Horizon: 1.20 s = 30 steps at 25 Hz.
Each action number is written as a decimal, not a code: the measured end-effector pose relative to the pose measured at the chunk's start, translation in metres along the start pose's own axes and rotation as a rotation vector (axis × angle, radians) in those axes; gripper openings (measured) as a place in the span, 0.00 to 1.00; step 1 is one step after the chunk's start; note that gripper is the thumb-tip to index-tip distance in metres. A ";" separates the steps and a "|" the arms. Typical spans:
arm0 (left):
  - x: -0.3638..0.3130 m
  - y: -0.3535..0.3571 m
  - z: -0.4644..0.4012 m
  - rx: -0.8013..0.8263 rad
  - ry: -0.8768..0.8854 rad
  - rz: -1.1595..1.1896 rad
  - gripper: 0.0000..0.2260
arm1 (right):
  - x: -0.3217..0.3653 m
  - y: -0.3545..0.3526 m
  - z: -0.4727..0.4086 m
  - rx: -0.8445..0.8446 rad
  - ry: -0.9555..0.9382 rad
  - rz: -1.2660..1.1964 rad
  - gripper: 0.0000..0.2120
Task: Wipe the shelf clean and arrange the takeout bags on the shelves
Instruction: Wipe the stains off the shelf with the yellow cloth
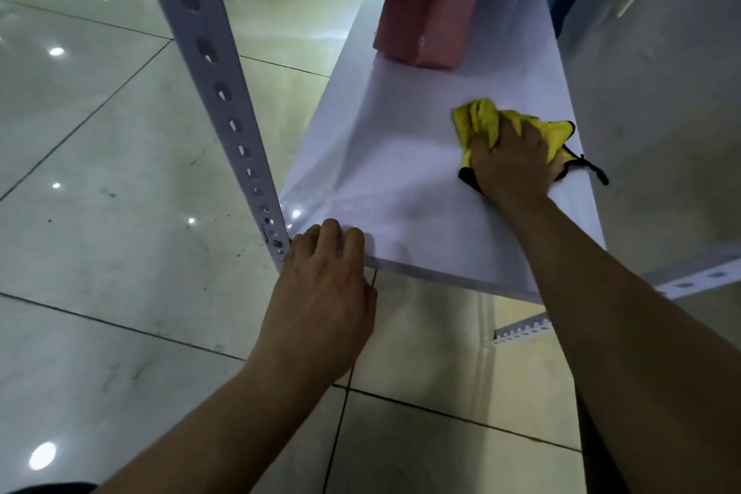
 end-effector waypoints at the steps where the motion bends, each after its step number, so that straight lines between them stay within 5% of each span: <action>1: -0.002 0.002 -0.001 -0.001 -0.004 -0.019 0.14 | -0.005 -0.003 0.011 0.004 -0.021 0.020 0.24; 12: -0.032 0.004 -0.014 -0.063 0.004 -0.081 0.18 | 0.005 -0.012 0.171 0.149 -0.232 0.183 0.25; 16: -0.050 0.004 -0.033 0.010 -0.077 0.144 0.18 | -0.010 -0.037 0.166 0.033 -0.169 -0.317 0.24; 18: -0.059 0.007 -0.045 0.068 -0.163 0.241 0.19 | -0.031 -0.046 0.166 -0.078 -0.085 -0.157 0.24; 21: -0.073 0.004 -0.051 0.066 -0.313 0.564 0.16 | -0.040 -0.045 0.171 0.125 0.003 -0.057 0.22; 25: -0.072 -0.003 -0.036 0.116 -0.517 0.952 0.15 | -0.023 -0.053 0.197 0.194 0.061 -0.447 0.15; 30: -0.066 -0.049 0.037 0.170 -0.515 1.142 0.09 | -0.019 -0.091 0.259 0.196 0.266 -0.829 0.13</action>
Point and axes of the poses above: each hand's wrist, its own z-axis away from the middle knuckle, its own y-axis out of the palm, x = y × z, the point moved 3 cm from there along -z, towards the middle knuckle, and after that the axes turned 7 degrees about x, right-handed, at the moved point
